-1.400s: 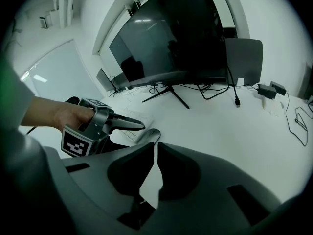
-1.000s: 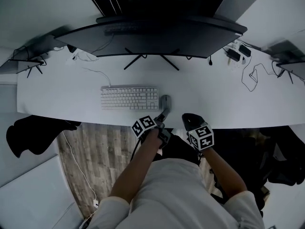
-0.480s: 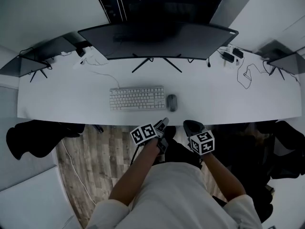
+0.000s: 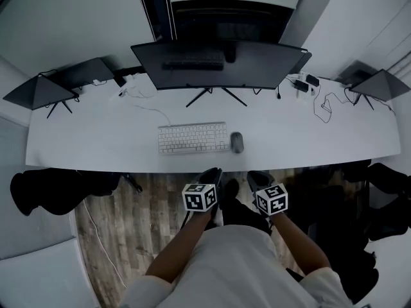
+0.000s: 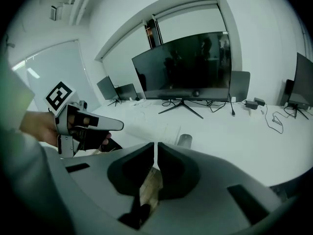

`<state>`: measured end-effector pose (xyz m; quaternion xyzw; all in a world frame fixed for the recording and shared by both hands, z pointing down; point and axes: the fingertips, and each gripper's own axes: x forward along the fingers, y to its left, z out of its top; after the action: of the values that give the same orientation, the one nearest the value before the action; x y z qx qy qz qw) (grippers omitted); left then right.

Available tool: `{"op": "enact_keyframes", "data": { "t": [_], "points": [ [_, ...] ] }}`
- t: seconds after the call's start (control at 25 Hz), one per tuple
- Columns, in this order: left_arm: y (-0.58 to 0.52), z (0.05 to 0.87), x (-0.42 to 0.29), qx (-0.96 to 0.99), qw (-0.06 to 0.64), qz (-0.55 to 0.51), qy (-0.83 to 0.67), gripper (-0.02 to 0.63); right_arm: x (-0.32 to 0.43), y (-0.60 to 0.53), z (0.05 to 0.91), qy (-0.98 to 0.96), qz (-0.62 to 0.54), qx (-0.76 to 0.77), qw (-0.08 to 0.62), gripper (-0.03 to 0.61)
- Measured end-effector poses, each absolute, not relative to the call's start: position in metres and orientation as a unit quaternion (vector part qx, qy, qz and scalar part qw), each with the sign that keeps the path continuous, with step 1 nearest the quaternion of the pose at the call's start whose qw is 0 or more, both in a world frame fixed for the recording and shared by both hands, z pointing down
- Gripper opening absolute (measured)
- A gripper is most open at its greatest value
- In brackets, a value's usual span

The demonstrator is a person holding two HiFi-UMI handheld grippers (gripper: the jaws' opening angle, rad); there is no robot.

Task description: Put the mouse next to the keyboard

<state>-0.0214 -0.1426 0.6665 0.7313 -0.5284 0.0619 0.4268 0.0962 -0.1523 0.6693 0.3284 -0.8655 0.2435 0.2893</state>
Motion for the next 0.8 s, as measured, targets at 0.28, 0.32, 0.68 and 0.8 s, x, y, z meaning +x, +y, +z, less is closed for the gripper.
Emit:
{"op": "enact_keyframes", "data": {
  "t": [0.28, 0.32, 0.68, 0.8],
  "points": [
    [-0.122, 0.630, -0.049, 0.787, 0.281, 0.114, -0.537, 0.043, 0.091, -0.134, 0.642, -0.873, 0.195, 0.361, 0.264, 0.044],
    [-0.120, 0.627, -0.054, 0.791, 0.267, 0.119, -0.537, 0.038, 0.092, -0.133, 0.638, -0.872, 0.190, 0.368, 0.261, 0.043],
    [-0.120, 0.602, -0.090, 0.785, 0.222, 0.118, -0.566, 0.023, 0.102, -0.143, 0.610, -0.871, 0.156, 0.400, 0.239, 0.043],
    [-0.125, 0.593, -0.090, 0.783, 0.211, 0.112, -0.575, 0.023, 0.107, -0.153, 0.601, -0.875, 0.148, 0.399, 0.229, 0.043]
  ]
}}
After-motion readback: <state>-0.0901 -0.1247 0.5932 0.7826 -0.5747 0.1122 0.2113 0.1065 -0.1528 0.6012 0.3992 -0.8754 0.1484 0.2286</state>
